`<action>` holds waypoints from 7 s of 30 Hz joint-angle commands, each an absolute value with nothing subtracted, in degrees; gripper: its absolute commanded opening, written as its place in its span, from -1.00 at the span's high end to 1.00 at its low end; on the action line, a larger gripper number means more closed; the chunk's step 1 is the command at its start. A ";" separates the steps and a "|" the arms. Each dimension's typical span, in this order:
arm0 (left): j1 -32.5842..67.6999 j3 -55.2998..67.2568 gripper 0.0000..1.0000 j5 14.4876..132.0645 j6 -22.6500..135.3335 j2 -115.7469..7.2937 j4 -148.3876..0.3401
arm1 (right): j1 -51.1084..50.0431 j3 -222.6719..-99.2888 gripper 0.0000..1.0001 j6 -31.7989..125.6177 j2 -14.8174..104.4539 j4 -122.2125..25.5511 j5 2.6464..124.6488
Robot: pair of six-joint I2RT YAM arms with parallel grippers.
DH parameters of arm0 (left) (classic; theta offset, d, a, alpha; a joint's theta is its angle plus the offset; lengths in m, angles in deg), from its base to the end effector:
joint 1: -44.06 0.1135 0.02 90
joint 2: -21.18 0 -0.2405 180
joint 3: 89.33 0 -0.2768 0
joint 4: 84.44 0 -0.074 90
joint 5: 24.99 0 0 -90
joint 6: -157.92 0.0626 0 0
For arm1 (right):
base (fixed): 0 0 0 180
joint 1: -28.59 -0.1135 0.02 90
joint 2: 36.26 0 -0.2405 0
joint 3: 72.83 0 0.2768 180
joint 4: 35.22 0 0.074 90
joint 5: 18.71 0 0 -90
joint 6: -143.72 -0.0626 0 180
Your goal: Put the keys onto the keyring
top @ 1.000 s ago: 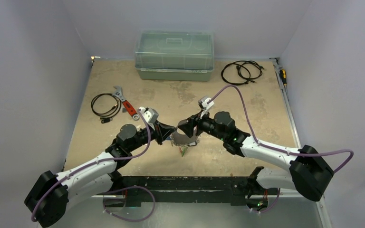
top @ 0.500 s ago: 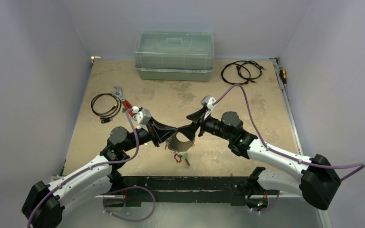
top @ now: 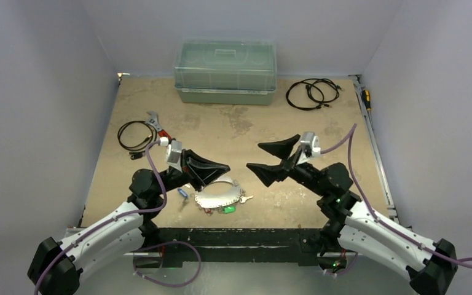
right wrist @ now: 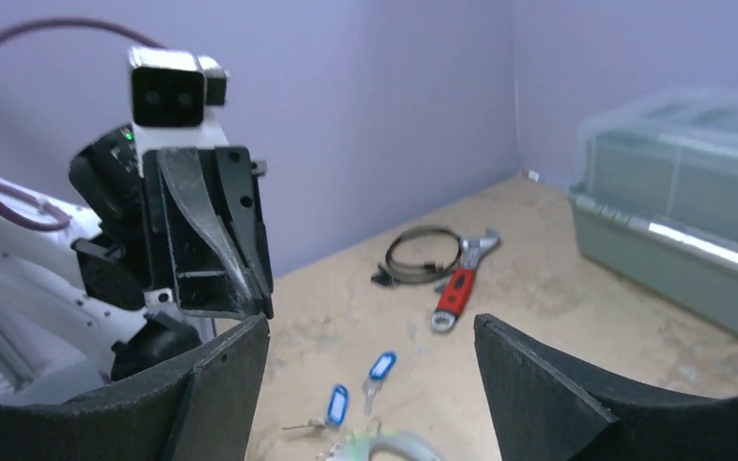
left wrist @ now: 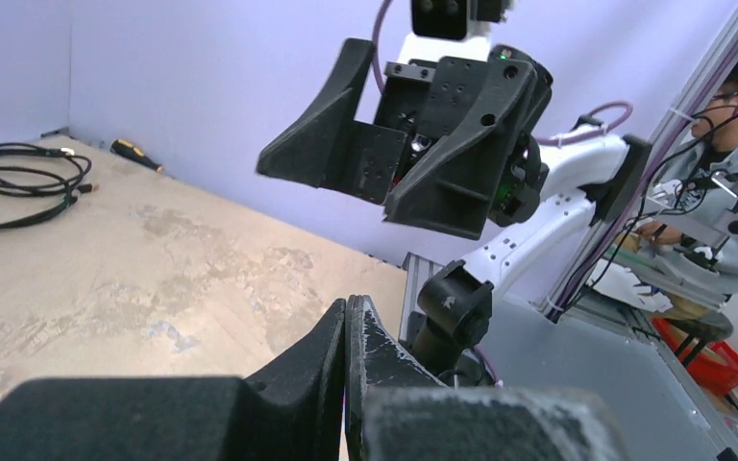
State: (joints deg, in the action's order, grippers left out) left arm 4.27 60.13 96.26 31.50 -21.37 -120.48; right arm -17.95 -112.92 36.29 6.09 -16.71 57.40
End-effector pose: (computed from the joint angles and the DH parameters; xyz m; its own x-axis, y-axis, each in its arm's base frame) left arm 0.1560 -0.1722 0.2705 -0.2892 -0.4197 -0.8604 0.9190 0.1299 -0.3723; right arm 0.1598 0.1905 0.3023 -0.0749 0.3437 -0.9361 -0.8812 0.4166 0.2235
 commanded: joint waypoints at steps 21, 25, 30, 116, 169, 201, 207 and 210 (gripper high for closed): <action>4.21 48.75 -0.20 54.91 38.76 -25.51 -66.34 | -18.67 -124.32 -0.50 34.39 36.46 -45.53 64.40; 4.21 40.16 -0.64 54.38 40.94 -26.05 -56.45 | -22.28 -126.48 -0.43 33.47 41.75 -47.53 66.18; 4.17 28.97 -0.88 47.48 46.78 -28.27 -42.65 | -29.19 -131.72 -0.41 30.79 47.86 -51.40 75.11; 4.20 22.73 -0.13 78.31 47.80 -31.91 -44.22 | -49.27 -105.41 1.00 110.43 35.38 18.43 91.66; 4.17 45.84 0.27 118.30 72.97 -12.49 -86.18 | -48.25 -101.58 1.00 77.22 25.08 41.94 68.29; 4.19 46.40 1.00 115.39 71.75 -11.94 -87.11 | -46.22 -104.11 1.00 73.47 29.19 42.83 66.17; 4.24 45.25 1.00 110.63 72.49 -11.99 -83.57 | -46.20 -101.88 0.05 71.66 27.59 44.02 72.89; 4.26 45.17 1.00 108.95 72.56 -11.96 -83.12 | -46.20 -100.84 -0.10 72.03 23.29 39.18 75.69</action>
